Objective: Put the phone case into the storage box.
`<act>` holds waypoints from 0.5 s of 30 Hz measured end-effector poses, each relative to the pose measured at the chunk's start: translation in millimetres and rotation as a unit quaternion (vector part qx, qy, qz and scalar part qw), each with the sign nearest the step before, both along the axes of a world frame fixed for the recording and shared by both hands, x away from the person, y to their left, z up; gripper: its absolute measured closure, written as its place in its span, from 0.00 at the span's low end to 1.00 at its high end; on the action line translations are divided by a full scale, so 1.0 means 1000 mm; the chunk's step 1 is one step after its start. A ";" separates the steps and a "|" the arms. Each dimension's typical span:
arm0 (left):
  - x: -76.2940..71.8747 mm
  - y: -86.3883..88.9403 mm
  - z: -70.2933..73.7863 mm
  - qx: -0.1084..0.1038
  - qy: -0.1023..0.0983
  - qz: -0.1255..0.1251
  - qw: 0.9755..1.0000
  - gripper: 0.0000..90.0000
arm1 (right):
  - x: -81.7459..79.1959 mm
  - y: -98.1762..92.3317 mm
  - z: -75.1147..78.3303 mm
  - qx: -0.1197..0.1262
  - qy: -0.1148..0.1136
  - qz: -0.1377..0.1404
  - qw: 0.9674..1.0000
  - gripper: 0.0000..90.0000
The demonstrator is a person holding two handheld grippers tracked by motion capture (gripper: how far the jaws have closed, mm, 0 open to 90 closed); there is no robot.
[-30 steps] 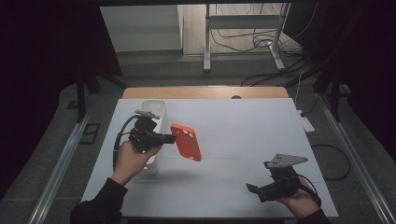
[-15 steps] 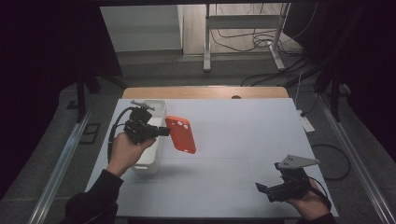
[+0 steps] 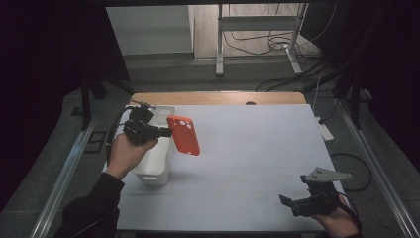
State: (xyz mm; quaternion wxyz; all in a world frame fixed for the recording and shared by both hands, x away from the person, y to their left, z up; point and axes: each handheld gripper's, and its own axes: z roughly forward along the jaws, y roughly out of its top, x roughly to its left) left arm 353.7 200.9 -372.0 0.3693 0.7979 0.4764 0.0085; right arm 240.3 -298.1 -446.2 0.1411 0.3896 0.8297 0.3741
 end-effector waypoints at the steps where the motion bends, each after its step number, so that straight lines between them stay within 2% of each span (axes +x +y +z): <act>1: 0.001 0.003 0.002 0.004 -0.001 0.001 1.000 0.99 | -0.001 -0.002 0.000 0.004 -0.003 -0.004 1.000 0.00; 15: 0.010 0.020 0.015 0.015 -0.006 0.026 1.000 0.99 | -0.004 -0.011 0.002 0.008 -0.009 -0.025 1.000 0.00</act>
